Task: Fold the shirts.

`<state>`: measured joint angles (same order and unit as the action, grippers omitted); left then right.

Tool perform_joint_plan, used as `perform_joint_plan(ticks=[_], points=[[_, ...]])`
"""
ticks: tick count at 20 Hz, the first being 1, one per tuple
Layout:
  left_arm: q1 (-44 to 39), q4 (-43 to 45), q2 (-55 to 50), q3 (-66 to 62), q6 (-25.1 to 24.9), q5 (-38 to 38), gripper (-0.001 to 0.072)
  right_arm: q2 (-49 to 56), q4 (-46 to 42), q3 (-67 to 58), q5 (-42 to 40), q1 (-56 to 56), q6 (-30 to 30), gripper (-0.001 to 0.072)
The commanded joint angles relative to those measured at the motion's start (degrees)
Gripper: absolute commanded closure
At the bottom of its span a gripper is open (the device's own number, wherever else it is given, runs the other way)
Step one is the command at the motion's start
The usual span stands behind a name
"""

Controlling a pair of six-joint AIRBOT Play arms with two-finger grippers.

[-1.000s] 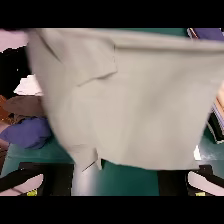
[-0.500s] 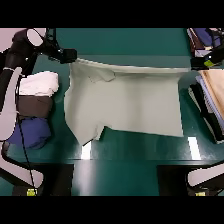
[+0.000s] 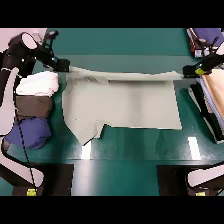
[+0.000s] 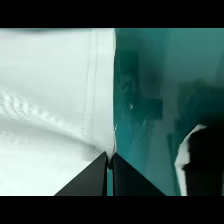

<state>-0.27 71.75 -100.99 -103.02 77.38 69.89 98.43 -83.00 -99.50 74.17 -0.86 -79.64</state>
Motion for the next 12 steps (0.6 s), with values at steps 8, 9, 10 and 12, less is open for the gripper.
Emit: perform_joint_plan(ticks=[8, 9, 10, 12], points=[[0.61, 0.66, 0.81, 12.04, 3.23, 1.05, 0.0182, -1.75, 0.96, 9.05, -1.11, -4.13, -3.32, 0.0342], [1.18, 0.79, 1.73, 11.96, 3.28, 2.84, 0.0179, -1.86, 0.96, 7.26, 1.51, -4.09, -3.32, 0.0342], [1.66, 0.7, 2.95, 12.02, 3.61, 4.55, 0.018, -2.45, 0.9, 6.27, 3.8, -3.98, -3.26, 0.0342], [2.43, 0.74, 6.08, 13.46, 4.74, 7.45, 0.018, -5.66, 0.92, 7.76, 5.49, -3.43, -3.23, 0.0344]])
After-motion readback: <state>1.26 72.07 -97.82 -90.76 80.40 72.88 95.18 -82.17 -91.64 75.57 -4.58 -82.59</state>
